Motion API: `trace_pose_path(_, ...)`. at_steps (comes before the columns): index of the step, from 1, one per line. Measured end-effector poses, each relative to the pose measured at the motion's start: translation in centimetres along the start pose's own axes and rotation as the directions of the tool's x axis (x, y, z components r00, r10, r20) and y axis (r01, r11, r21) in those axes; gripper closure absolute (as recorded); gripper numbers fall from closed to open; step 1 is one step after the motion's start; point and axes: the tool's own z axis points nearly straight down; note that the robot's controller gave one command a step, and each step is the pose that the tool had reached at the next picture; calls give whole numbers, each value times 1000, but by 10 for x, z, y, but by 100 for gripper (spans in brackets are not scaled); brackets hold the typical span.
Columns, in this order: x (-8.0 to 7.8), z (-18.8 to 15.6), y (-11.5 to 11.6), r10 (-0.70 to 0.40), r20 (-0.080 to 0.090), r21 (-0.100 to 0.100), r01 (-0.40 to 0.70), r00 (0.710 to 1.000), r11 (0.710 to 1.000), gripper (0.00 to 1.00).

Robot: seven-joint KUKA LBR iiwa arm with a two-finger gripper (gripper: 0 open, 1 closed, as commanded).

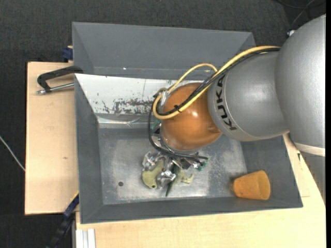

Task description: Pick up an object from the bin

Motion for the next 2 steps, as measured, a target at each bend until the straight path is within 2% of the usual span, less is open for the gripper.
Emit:
trace_pose_path(1,-19,-155,3,-8,8,4,8,1000,1000,100)
trace_pose_path(2,5,-201,-5,-88,3,4,88,996,996,100)
